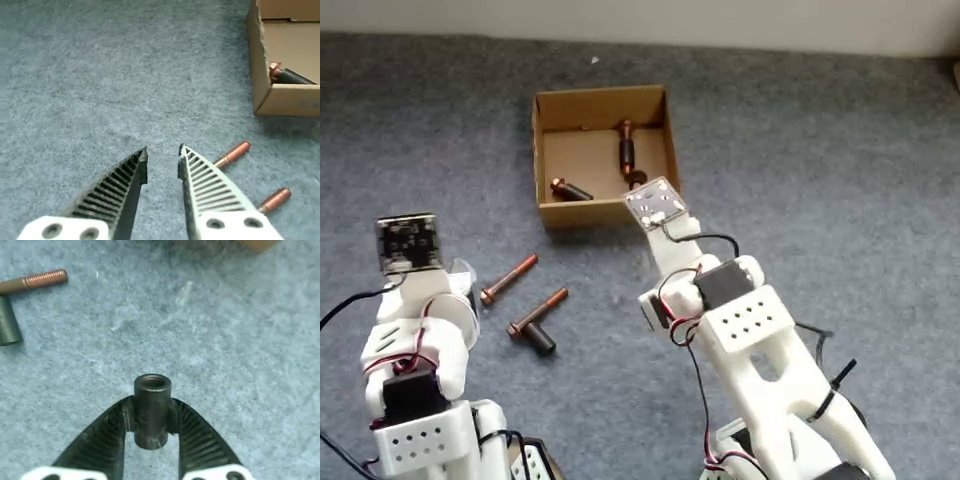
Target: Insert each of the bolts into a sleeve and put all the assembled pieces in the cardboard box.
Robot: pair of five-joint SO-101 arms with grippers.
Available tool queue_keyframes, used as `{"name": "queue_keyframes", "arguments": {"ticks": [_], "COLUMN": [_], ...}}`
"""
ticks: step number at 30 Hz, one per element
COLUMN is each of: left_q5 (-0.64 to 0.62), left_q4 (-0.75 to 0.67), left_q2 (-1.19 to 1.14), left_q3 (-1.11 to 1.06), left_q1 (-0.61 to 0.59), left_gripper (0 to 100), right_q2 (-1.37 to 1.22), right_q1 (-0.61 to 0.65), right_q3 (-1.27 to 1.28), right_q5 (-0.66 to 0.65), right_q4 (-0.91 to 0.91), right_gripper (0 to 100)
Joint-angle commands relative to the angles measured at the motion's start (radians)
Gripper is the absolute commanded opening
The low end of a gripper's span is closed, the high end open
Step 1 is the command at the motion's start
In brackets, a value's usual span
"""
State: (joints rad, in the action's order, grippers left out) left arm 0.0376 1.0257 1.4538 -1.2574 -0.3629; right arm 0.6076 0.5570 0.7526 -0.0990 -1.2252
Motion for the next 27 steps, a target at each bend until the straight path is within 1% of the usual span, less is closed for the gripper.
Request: {"name": "queue_keyframes", "arguments": {"ticks": [1,6,8,12,15,17,19,22,27], "left_q5": [0.084,0.138,0.169,0.244,0.353,0.422,0.474,0.554,0.572], "left_q4": [0.12,0.236,0.276,0.342,0.385,0.388,0.387,0.385,0.336], "left_q2": [-0.004,-0.015,-0.073,-0.318,-0.504,-0.611,-0.708,-0.832,-0.997], "left_q3": [0.124,0.248,0.303,0.417,0.496,0.524,0.538,0.541,0.539], "left_q1": [0.097,0.114,0.116,0.124,0.124,0.124,0.124,0.127,0.193], "left_gripper": [14,14,14,14,14,18,22,22,22], "right_q2": [0.044,0.044,0.044,0.054,0.054,0.054,0.054,0.054,0.054], "right_q1": [-0.007,-0.007,-0.013,-0.088,-0.159,-0.199,-0.232,-0.28,-0.337], "right_q3": [-0.002,-0.002,0.019,0.153,0.243,0.278,0.289,0.291,0.291], "right_q5": [0.069,0.216,0.252,0.285,0.304,0.302,0.302,0.302,0.302], "right_q4": [-0.021,-0.013,0.025,0.231,0.38,0.424,0.427,0.427,0.429], "right_gripper": [0.5,0.5,0.5,0.5,0.5,0.5,0.5,0.5,0.5]}}
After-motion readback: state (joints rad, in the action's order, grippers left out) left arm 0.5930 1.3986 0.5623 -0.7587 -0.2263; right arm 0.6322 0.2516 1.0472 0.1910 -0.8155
